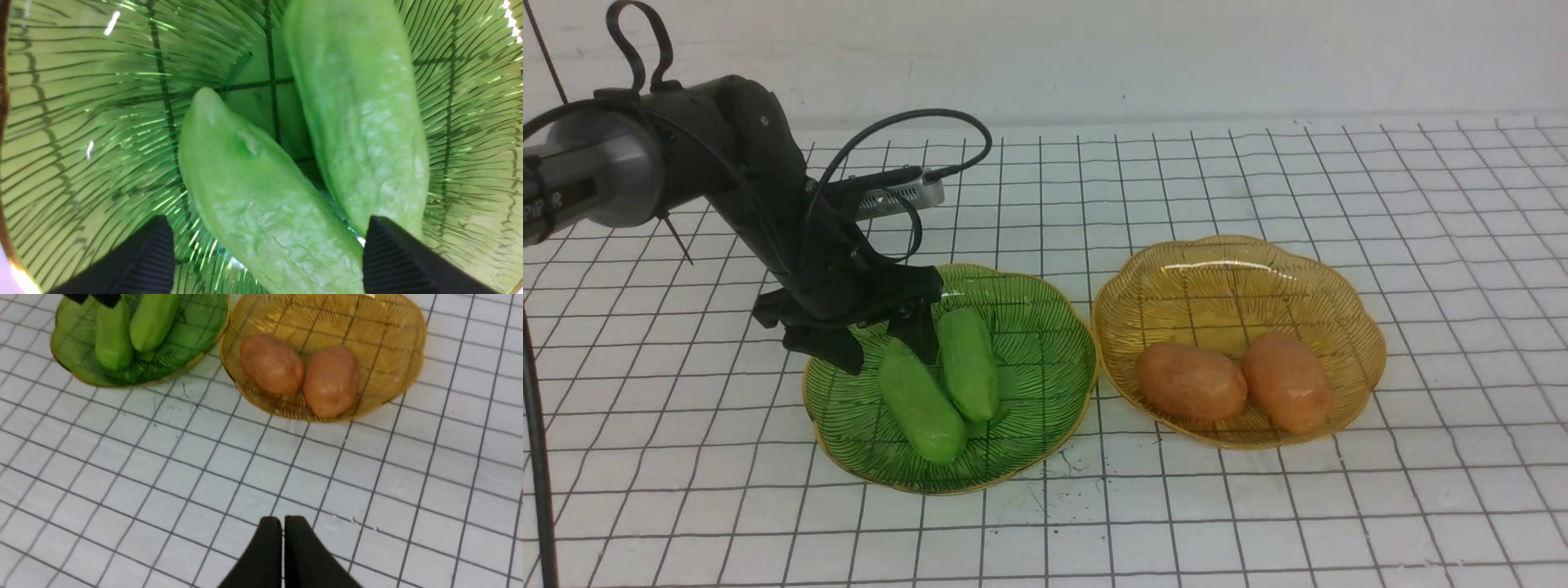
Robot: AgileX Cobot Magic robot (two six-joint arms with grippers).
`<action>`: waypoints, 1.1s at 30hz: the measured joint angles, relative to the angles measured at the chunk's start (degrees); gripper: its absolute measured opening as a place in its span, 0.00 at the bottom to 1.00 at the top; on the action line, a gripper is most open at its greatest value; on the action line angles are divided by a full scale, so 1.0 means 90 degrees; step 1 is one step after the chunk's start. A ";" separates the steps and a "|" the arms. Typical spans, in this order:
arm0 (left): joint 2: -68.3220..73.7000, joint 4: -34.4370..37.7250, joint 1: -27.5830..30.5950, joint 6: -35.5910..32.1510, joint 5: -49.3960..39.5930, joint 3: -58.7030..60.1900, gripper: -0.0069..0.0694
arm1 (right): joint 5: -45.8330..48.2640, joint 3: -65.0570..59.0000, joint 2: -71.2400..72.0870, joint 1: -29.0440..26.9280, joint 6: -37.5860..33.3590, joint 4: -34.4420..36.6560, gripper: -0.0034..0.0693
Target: Put different types of vegetables on the plate.
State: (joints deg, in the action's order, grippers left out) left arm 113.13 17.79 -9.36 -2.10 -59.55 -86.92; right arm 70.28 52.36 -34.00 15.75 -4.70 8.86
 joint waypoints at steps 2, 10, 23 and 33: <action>0.0000 0.0000 0.0000 -0.0006 0.0000 0.0000 0.73 | -0.0740 -0.0710 0.0670 0.0000 0.0000 -0.0059 0.04; 0.0000 -0.0013 0.0000 -0.0102 0.0019 0.0000 0.37 | -0.3903 -0.2987 0.1819 0.0000 0.0000 -0.0064 0.04; 0.0000 -0.0013 0.0000 -0.0528 0.0139 0.0000 0.08 | -0.4748 -0.3392 0.1850 0.0000 0.0000 -0.0064 0.04; -0.0006 -0.0013 0.0000 -0.0528 -0.0073 0.0000 0.08 | -0.4773 -0.3453 0.1875 0.0000 0.0000 -0.0064 0.04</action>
State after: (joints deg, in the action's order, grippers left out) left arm 113.07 17.67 -9.36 -6.85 -60.21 -86.92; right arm 27.33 21.28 -17.13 15.75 -4.70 8.29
